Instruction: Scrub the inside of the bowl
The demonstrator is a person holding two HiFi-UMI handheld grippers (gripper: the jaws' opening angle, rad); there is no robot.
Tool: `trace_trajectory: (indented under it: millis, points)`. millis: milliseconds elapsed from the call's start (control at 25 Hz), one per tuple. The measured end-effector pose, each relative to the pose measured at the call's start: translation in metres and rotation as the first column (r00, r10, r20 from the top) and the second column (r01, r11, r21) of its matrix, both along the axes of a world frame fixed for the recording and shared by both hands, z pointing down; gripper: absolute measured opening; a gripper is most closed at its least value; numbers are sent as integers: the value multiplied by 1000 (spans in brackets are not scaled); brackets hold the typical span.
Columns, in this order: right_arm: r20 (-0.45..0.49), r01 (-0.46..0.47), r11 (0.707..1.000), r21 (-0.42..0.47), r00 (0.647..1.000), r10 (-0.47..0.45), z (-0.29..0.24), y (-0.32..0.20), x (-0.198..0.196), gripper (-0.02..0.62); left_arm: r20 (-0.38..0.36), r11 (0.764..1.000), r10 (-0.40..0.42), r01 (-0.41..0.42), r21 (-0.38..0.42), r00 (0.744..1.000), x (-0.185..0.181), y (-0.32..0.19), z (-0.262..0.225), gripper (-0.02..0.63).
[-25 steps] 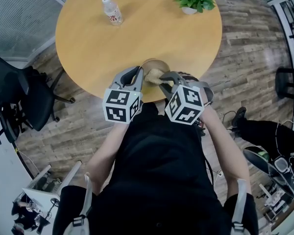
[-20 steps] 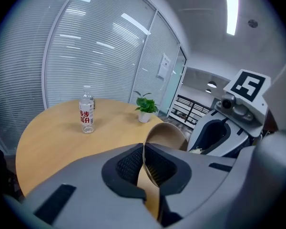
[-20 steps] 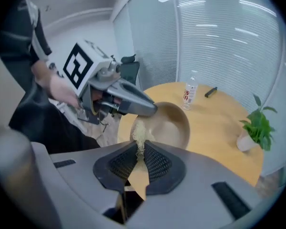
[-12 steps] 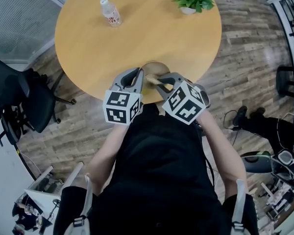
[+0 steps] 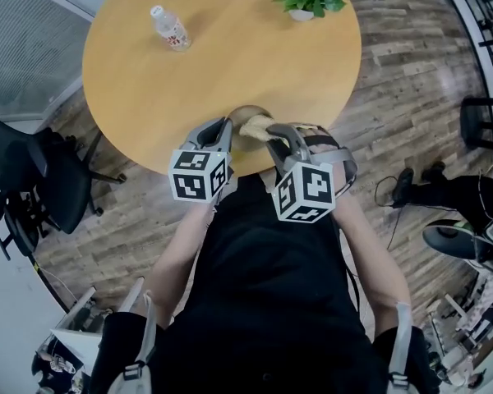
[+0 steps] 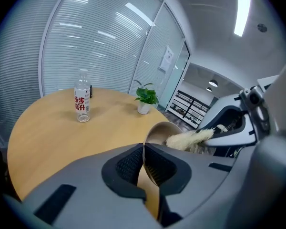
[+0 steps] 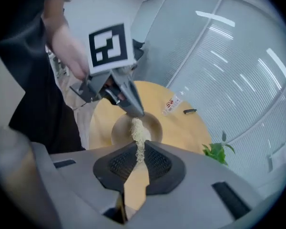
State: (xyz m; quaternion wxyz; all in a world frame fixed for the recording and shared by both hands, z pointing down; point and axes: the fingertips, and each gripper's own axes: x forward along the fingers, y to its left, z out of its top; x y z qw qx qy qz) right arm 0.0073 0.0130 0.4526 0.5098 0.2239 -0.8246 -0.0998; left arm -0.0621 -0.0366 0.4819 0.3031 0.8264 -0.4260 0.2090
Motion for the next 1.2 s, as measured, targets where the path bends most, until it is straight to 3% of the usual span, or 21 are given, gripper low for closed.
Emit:
trace_trajectory:
  millis: [120,200,280,440,480,560,640,840,1200]
  points:
    - [173,-104,995,3,980,102,-26,-8,15,48,7,999,-8,8,-38,1000,2,-7,15,23]
    - [304,-224,973,-54,925,230,-39,-14,35,48,16,998,-9,10,-60,1000,4,-12,24,23]
    - [418,-335,927,-171,827,376,-45,-17,58,48,18,996,-12,14,-89,1000,7,-17,34,23]
    - [549,-458,799,-389,581,600,-44,-14,108,48,6,985,-44,45,-169,999,10,-23,53,23]
    - [553,-481,770,-419,537,637,-41,-11,119,48,4,981,-53,52,-188,999,11,-23,57,23]
    - [543,-516,725,-456,484,686,-34,-6,140,48,1,972,-69,68,-223,998,14,-24,67,23]
    - [531,-530,700,-479,460,711,-27,-2,156,48,0,963,-84,81,-257,996,18,-24,79,23]
    - [513,-531,677,-509,444,735,-18,-6,178,48,26,945,-99,103,-310,995,26,-27,101,25]
    - [517,-502,678,-537,440,735,-15,-28,200,48,50,925,-140,149,-349,989,36,-33,115,29]
